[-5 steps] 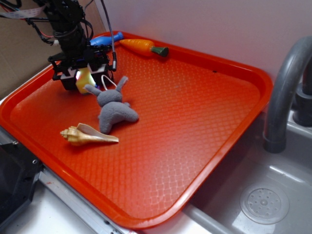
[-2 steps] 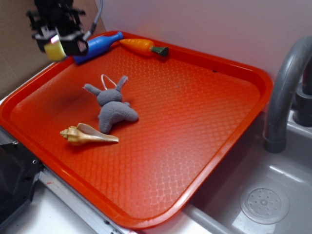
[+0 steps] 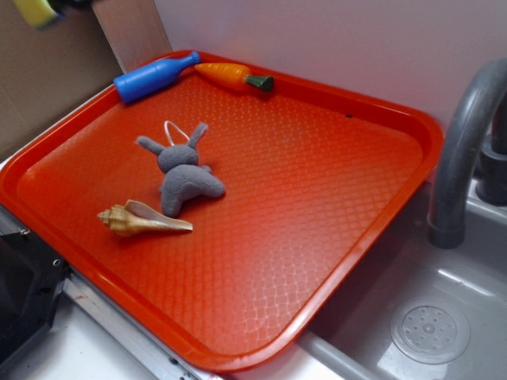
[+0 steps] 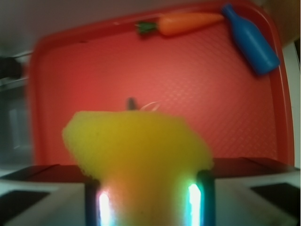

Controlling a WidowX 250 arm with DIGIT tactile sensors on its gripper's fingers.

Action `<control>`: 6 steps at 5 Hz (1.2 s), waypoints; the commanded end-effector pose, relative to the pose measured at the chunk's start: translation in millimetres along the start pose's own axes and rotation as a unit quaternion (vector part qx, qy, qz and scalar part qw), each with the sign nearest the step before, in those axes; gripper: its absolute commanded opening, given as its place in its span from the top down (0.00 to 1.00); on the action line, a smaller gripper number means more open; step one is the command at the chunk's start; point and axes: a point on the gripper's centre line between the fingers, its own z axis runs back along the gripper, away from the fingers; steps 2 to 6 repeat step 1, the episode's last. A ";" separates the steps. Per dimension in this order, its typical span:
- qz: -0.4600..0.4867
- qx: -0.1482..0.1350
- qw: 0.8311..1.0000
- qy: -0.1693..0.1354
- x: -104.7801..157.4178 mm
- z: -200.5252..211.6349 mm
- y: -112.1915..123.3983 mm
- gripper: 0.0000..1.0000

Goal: Grab the green sponge.

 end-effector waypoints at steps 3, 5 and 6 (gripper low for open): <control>0.014 -0.046 0.998 -0.032 -10.2 36.6 -2.1 1.00; 0.014 -0.046 0.998 -0.032 -10.2 36.6 -2.1 1.00; 0.014 -0.046 0.998 -0.032 -10.2 36.6 -2.1 1.00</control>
